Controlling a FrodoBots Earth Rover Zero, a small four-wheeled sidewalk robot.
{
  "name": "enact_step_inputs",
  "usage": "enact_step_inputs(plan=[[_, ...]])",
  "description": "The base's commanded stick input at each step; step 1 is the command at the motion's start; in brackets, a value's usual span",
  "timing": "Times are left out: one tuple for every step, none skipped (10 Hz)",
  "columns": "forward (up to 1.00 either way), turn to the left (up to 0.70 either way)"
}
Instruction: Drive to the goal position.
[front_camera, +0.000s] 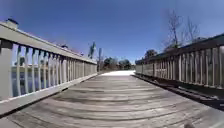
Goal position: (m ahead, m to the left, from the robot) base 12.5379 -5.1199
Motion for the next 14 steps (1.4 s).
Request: enact_step_inputs(plan=[[0.7, 0.0], [0.7, 0.0], [0.7, 0.0], [0.7, 0.0], [0.7, 0.0], [0.7, 0.0], [0.7, 0.0], [0.7, 0.0], [0.7, 0.0], [0.7, 0.0], [0.7, 0.0], [0.7, 0.0], [0.7, 0.0], [0.7, 0.0]])
